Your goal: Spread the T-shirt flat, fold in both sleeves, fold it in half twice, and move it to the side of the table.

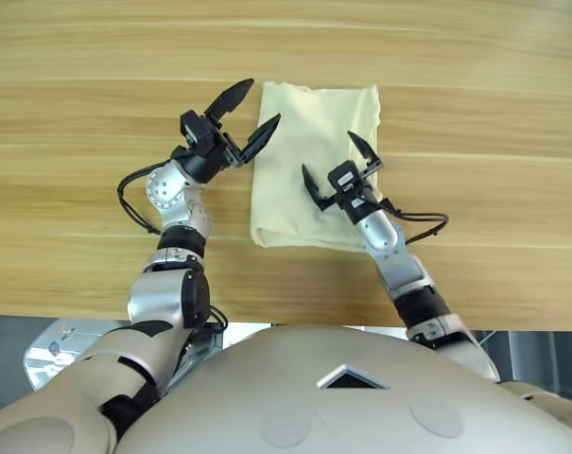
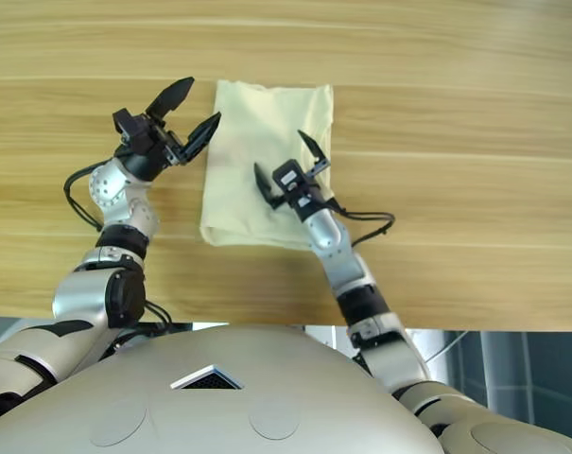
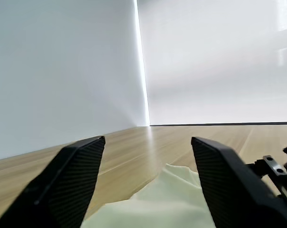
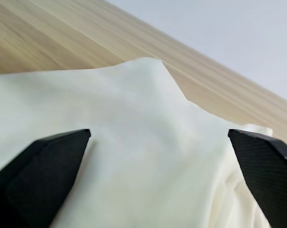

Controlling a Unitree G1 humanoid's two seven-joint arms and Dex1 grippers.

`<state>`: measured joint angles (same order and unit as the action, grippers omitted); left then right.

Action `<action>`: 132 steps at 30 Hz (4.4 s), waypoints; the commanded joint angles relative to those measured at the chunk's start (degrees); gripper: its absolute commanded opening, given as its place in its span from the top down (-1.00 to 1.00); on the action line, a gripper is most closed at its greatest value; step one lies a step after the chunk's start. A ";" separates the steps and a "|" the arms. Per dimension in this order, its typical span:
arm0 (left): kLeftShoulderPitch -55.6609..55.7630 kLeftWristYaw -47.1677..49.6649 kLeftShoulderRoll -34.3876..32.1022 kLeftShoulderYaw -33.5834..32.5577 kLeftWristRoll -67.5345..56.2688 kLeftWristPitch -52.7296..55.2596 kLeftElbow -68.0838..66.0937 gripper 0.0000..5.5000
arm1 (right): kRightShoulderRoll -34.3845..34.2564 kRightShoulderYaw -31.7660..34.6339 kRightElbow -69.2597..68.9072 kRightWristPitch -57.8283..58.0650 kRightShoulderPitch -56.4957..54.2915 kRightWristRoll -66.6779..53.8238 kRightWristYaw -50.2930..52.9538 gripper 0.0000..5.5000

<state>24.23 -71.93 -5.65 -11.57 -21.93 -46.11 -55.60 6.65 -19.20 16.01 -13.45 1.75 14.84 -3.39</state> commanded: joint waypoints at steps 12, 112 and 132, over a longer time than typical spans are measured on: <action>-3.76 -1.01 0.26 2.91 0.01 0.02 3.99 -0.23 | 4.20 -2.84 -26.50 10.94 11.84 -0.57 -8.68 -0.95; -23.34 23.33 -43.62 43.31 34.55 -2.94 39.62 0.55 | 40.32 -1.30 -15.45 -24.11 11.61 8.77 -31.30 0.99; -25.61 30.38 -45.98 34.08 39.76 -2.79 36.51 0.29 | 40.42 -1.14 -15.27 -23.87 11.68 8.47 -31.13 0.99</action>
<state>-1.34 -41.65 -50.31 23.01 14.12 -50.12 -16.22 46.56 -20.29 -0.08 -38.54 13.24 22.48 -33.83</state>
